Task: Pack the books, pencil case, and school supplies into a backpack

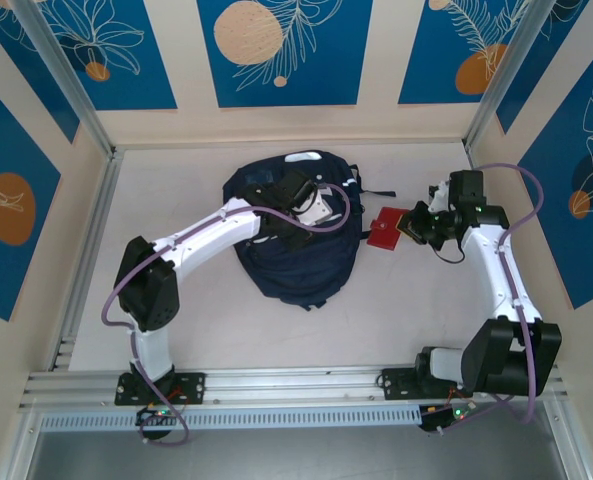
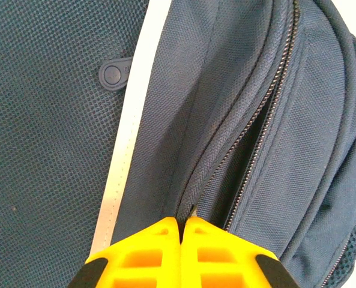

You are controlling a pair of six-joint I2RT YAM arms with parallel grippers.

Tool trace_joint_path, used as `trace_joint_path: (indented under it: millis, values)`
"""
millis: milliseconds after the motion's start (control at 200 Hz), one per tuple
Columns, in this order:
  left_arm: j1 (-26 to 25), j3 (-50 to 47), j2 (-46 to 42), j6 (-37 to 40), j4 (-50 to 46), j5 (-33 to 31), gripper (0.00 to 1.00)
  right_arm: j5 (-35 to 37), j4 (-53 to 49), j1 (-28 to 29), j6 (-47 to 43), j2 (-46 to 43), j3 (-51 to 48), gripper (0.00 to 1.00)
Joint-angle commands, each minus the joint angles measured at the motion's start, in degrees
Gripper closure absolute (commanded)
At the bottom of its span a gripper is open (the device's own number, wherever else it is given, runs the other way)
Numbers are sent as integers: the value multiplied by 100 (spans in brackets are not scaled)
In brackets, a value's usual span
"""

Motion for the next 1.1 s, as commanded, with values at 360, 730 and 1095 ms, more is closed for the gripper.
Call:
trace_joint_path:
  millis: [360, 730, 1095]
  values:
    - [50, -363, -1061, -272, 1004, -740, 100, -758, 388, 1583, 1285, -393, -253, 92]
    - [46, -509, -1216, -490, 1401, -696, 100, -391, 1702, 2316, 2933, 763, -101, 92]
    - [41, -232, -1010, -906, 1383, -779, 100, 479, 3277, 2706, 4904, 1875, 201, 91]
